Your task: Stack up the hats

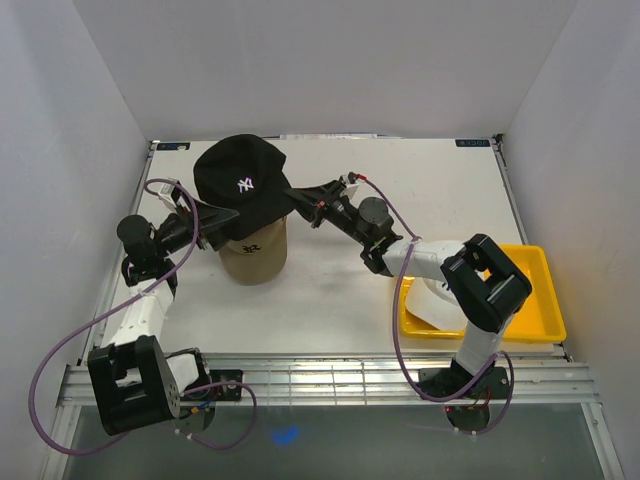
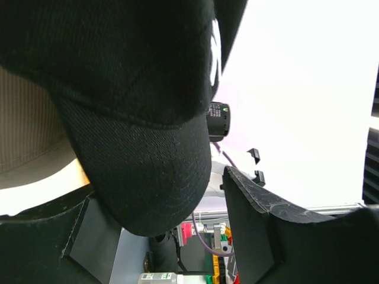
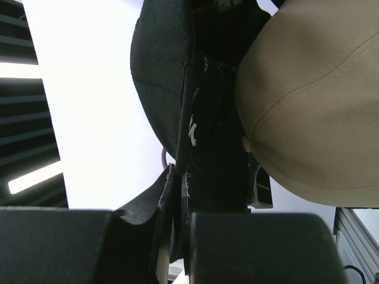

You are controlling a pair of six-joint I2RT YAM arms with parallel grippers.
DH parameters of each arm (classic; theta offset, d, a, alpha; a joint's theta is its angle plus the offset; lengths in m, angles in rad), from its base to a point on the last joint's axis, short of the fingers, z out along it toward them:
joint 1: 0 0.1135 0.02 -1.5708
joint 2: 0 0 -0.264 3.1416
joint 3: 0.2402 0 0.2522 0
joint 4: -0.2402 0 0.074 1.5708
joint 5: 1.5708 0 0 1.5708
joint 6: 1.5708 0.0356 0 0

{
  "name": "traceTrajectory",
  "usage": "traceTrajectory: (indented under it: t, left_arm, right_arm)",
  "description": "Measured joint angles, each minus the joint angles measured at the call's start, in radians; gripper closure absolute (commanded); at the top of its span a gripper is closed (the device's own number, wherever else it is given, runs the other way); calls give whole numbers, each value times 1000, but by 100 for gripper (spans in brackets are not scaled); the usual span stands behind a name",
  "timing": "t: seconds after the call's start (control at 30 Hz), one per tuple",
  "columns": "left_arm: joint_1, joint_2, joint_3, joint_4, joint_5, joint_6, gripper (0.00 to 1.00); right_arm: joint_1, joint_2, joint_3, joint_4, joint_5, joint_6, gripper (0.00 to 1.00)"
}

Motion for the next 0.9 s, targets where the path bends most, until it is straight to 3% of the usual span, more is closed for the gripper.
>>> traceTrajectory:
  t: [0.27, 0.37, 0.5, 0.67, 0.9]
  left_arm:
    - [0, 27, 0, 89, -1, -66, 38]
    - [0, 27, 0, 100, -1, -78, 49]
    - [2, 27, -1, 96, -7, -82, 76]
    - [12, 17, -2, 89, -10, -87, 96]
    - [23, 6, -21, 40, 13, -72, 100]
  right_arm:
    - [-5, 27, 3, 22, 26, 34, 92]
    - [-5, 27, 5, 28, 28, 30, 92]
    - [-7, 22, 4, 26, 28, 0, 92]
    - [-10, 18, -30, 2, 13, -51, 92]
    - [-3, -22, -68, -52, 2, -137, 92]
